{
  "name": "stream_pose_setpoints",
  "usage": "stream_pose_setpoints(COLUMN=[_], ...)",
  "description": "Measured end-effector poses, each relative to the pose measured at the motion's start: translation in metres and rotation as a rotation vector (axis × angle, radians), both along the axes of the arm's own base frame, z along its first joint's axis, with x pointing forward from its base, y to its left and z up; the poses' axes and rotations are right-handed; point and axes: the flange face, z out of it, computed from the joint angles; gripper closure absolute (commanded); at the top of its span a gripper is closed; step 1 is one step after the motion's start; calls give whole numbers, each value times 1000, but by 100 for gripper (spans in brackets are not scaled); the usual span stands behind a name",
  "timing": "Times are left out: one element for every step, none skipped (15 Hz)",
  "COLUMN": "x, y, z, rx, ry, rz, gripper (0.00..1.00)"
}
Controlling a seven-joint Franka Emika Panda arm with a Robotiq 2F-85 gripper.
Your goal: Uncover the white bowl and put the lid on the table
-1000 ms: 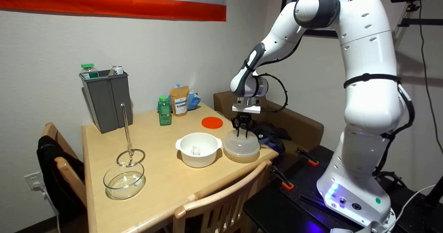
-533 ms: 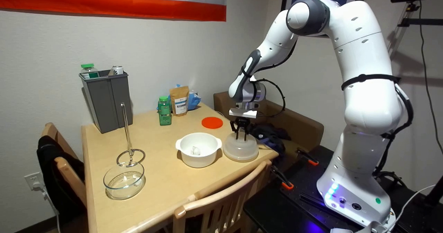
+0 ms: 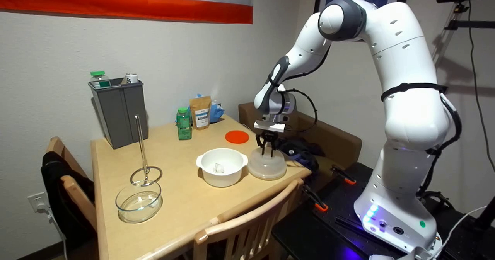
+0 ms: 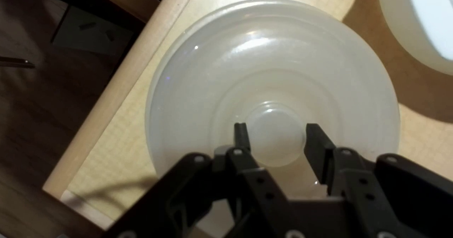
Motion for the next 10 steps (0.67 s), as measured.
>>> stream_pose_setpoints(x=[0,0,0,0,0,0,0,0,0,0], y=[0,0,0,0,0,0,0,0,0,0], z=[0,0,-1,-1,-1,-1,-1,-2,-2,-2], rx=[1,2,3,4,5,5,6,6,7,7], ry=[0,0,0,0,0,0,0,1,2,3], rz=[-2,-4,-5,-7,-10,-12,-13,-13,-13,-13], gripper=[81,81,81,81,81,81,81,81,81,81])
